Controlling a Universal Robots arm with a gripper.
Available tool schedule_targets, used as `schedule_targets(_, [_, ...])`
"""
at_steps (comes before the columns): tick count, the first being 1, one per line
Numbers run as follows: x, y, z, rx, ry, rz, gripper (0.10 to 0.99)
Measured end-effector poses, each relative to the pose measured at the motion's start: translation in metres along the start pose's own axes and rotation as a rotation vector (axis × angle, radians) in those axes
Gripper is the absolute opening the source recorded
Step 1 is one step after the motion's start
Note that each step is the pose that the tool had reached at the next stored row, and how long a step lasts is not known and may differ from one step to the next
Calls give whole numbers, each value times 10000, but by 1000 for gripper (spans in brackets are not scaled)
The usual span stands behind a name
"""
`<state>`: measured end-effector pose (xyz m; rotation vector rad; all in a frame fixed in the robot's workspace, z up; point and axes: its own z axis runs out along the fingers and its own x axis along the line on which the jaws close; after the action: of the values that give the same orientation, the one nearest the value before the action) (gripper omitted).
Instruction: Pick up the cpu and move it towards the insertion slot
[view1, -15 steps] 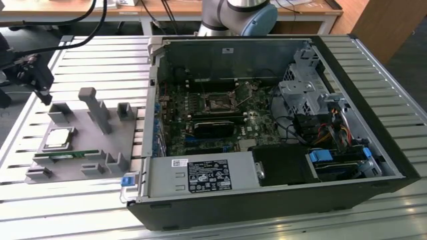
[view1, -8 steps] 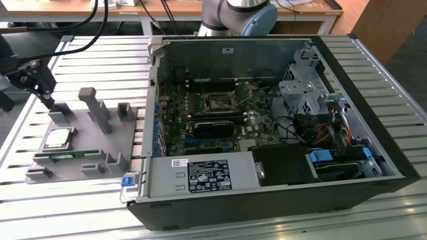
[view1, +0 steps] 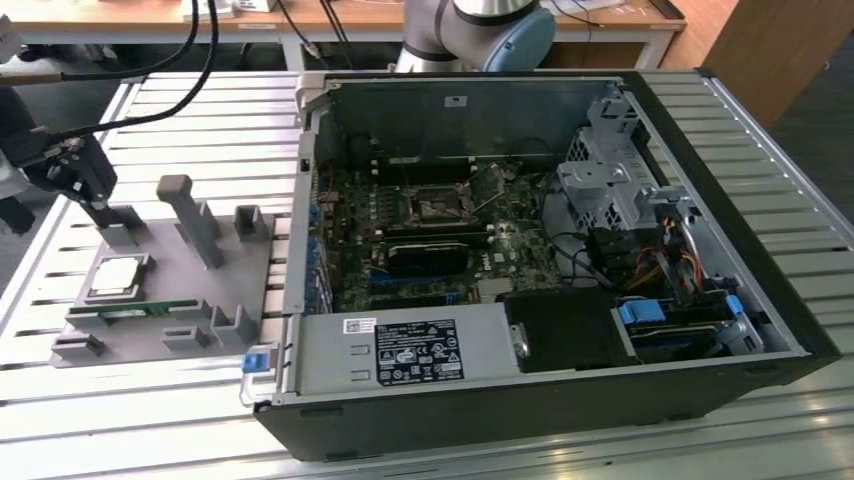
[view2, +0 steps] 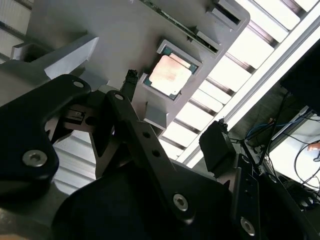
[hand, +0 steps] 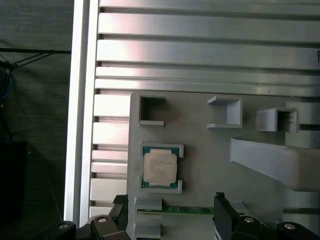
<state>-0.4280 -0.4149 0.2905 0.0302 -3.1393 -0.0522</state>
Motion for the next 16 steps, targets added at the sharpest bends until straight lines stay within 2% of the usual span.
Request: schedule_targets(16, [13, -16, 272, -1, 2, 0, 776])
